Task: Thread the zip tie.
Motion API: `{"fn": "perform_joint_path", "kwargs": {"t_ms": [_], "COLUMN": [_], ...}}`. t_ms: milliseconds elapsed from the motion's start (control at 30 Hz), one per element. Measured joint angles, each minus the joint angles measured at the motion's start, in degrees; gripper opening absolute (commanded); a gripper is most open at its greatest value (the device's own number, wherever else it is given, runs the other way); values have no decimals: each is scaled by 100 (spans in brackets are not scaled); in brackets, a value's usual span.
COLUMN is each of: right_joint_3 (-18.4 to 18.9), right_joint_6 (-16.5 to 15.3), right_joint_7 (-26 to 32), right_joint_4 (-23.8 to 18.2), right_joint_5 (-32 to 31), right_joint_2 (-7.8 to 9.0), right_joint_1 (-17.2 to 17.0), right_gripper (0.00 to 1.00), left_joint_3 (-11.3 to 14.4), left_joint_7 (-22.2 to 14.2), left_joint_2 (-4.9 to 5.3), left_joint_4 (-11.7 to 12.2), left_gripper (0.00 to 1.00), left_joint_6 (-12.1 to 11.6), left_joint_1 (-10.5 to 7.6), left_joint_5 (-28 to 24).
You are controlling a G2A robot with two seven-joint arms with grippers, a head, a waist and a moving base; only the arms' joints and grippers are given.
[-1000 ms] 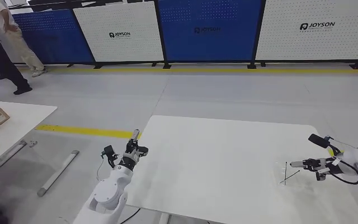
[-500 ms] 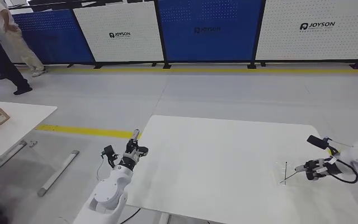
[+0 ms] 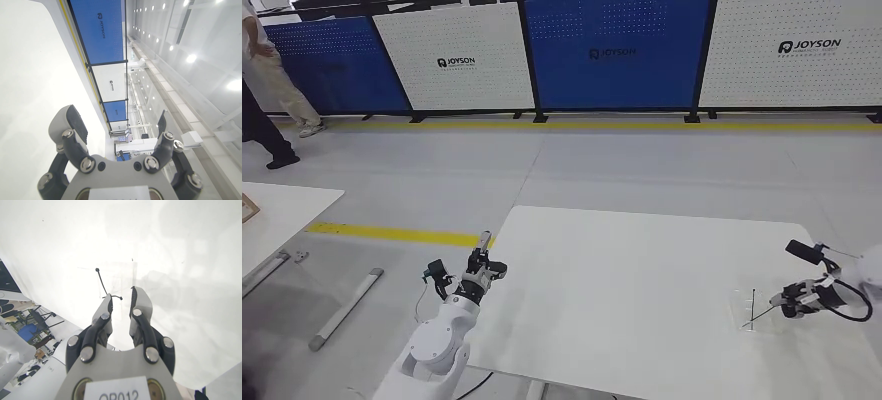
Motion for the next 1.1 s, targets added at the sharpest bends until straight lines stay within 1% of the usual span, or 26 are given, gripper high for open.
{"fn": "perform_joint_path", "kwargs": {"t_ms": [200, 300, 500, 600, 633, 700, 767, 800, 1100], "right_joint_3": [-58, -86, -120, -124, -124, -120, -115, -111, -13], "right_joint_6": [-20, -9, -8, -13, -16, -26, -37, -43, -162], "right_joint_7": [-26, -36, -48, -55, -58, -64, -65, -65, -90], "right_joint_4": [149, 202, 304, 338, 347, 367, 383, 393, 436], "right_joint_5": [-8, -30, -49, -65, -69, -74, -76, -76, -61], "right_joint_2": [-72, -103, -157, -173, -177, -183, -188, -190, -165], "right_joint_1": [70, 91, 138, 158, 162, 167, 169, 170, 163], "right_gripper": [25, 22, 21, 15, 11, 9, 2, 0, 0], "left_joint_3": [0, 0, 0, 0, 0, 0, 0, 0, 0], "left_joint_7": [0, 0, 0, 0, 0, 0, 0, 0, 0], "left_joint_2": [0, 0, 0, 0, 0, 0, 0, 0, 0], "left_joint_4": [0, 0, 0, 0, 0, 0, 0, 0, 0], "left_gripper": [100, 100, 100, 100, 100, 100, 100, 100, 100], "left_joint_6": [0, 0, 0, 0, 0, 0, 0, 0, 0], "left_joint_1": [0, 0, 0, 0, 0, 0, 0, 0, 0], "left_joint_5": [0, 0, 0, 0, 0, 0, 0, 0, 0]}}
